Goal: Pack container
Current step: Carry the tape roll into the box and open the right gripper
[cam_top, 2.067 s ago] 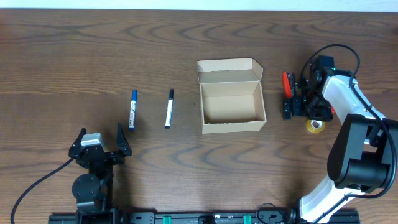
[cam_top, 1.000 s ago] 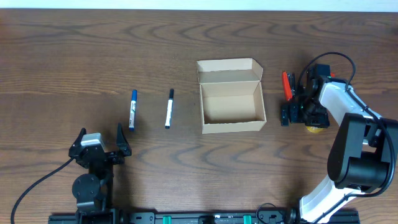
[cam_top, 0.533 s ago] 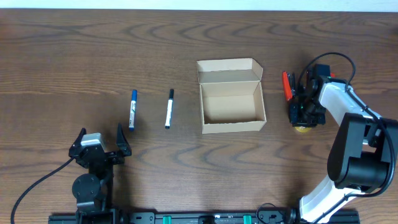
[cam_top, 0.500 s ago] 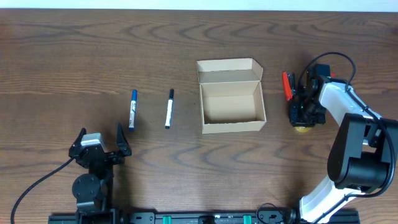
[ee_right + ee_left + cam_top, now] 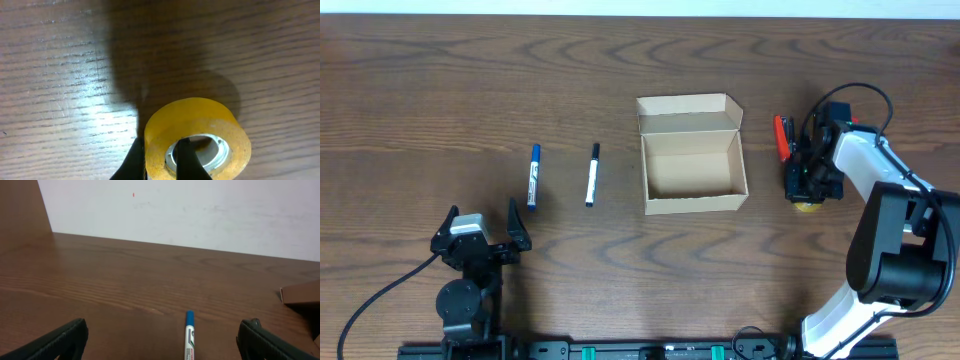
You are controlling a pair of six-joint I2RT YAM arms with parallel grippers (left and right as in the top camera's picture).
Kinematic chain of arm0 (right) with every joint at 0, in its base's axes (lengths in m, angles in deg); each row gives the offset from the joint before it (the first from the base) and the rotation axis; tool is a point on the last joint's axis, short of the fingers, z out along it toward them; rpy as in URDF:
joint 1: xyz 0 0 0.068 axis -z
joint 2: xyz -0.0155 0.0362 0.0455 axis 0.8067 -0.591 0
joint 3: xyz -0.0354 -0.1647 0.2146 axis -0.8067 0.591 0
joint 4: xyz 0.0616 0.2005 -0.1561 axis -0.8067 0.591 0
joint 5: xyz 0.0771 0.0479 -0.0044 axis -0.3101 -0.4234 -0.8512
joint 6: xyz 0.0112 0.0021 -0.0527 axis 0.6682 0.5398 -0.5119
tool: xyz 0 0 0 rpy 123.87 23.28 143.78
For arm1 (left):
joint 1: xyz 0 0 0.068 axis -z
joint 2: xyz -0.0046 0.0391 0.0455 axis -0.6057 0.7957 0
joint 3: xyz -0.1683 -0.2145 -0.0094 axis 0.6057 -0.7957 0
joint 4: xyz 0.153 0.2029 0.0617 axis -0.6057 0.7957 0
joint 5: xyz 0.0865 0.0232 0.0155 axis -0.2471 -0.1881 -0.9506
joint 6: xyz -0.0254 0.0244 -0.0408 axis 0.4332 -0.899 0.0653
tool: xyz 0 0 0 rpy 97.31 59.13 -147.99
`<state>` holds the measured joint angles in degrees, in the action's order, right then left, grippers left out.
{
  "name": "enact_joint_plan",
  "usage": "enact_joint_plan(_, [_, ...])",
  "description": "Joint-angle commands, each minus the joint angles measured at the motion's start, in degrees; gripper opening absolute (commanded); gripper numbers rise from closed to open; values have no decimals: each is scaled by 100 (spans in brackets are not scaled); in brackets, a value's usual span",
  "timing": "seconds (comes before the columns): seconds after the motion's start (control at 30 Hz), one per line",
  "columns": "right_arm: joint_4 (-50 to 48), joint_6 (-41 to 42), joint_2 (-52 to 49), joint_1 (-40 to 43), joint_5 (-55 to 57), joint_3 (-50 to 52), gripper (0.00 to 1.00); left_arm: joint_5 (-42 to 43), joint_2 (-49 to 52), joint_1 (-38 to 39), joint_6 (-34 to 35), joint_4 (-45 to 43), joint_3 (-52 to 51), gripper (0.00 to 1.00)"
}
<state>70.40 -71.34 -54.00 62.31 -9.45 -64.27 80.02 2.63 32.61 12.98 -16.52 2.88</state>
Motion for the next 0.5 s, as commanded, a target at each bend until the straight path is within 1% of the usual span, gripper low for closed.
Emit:
enact_joint_plan(0.0, [188, 120, -48, 0, 79, -426, 1, -109, -39, 20, -2, 245, -96, 95])
enact_joint_plan(0.13, [743, 138, -33, 0, 20, -1204, 1, -109, -39, 20, -2, 245, -96, 95])
enact_joint_plan(0.23, [1237, 120, 46, -13, -393, -1987, 1, -109, -39, 20, -2, 245, -96, 95])
enact_joint_plan(0.3, [1589, 42, 107, -44, -868, -2640, 1, -109, -39, 20, -2, 245, -96, 95])
enact_joint_plan(0.43, [2299, -291, 155, -321, -2317, -4120, 1, -109, -39, 20, -2, 245, -96, 95])
enact_joint_plan(0.47, [2430, -299, 155, -452, -2437, -4415, 1, -111, -39, 20, -2, 245, -96, 95])
